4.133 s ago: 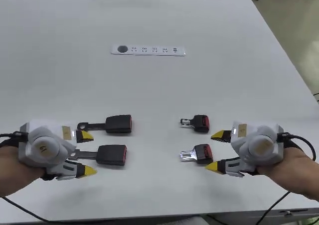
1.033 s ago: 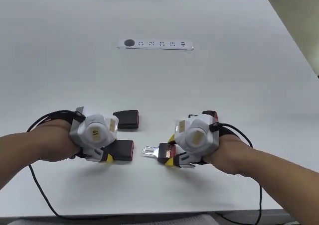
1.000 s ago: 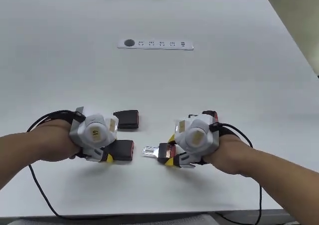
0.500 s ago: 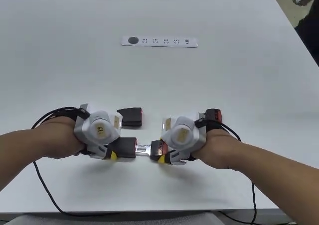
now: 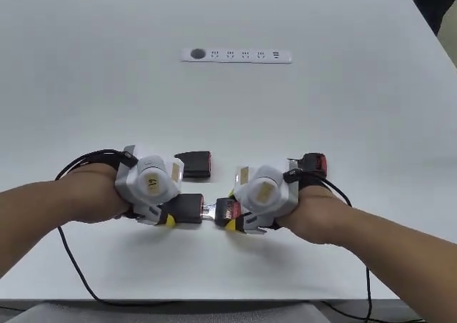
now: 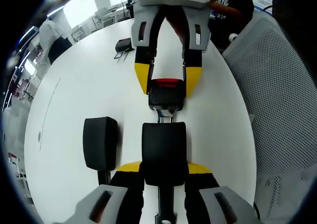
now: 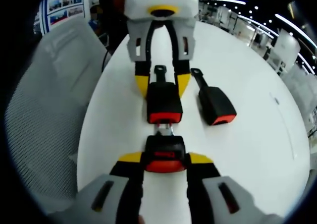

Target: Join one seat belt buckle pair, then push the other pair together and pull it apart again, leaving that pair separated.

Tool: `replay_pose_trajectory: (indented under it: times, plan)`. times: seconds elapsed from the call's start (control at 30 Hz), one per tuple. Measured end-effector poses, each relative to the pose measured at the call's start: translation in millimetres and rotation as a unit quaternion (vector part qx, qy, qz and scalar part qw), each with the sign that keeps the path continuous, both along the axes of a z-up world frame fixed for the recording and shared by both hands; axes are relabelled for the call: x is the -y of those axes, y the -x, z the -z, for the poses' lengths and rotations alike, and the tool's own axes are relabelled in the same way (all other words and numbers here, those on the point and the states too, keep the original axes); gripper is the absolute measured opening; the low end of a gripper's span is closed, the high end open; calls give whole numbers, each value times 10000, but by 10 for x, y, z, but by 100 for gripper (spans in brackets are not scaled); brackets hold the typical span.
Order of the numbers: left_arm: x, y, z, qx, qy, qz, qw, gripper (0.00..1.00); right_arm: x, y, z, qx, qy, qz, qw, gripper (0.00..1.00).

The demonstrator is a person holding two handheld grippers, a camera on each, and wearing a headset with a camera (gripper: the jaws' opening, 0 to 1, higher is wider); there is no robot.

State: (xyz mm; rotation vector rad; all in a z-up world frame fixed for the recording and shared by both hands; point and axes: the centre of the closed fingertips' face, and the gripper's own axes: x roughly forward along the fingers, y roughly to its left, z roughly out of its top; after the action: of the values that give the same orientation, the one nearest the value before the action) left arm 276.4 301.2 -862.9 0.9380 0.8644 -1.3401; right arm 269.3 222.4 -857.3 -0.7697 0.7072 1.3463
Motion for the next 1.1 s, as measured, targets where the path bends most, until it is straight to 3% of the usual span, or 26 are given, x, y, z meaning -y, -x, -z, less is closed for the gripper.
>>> replay_pose_trajectory:
  times: [0.13,0.3,0.47,0.5,0.53,0.87,1.0,1.1]
  plan:
    - [4,-1,6,-37,23,84,10000,31,-19,-27,0,-27,-7,-83,10000,32]
    - [11,-2,10,-86,-28,-60,9999,31,-76,-37,6,-52,55,-60,10000,31]
    - [8,3,10,-70,-46,-31,10000,30,-223,-33,-2,-55,-17,-79,10000,31]
    - [-27,9,14,-92,-101,-72,9999,30,-168,-45,32,-103,148,57,9998,31]
    - [4,1,13,-65,-6,-59,10000,30,-226,-55,28,-77,-14,-103,9999,31]
    - [-20,11,8,-103,29,-11,9999,31,-174,-33,27,-41,-70,-110,9999,31]
    - [-15,7,13,-32,-152,21,9999,31,-183,-37,31,-116,-21,-50,9999,31]
    - [-24,0,13,-27,-139,-9,9999,30,-166,-33,20,-93,6,-89,9999,31]
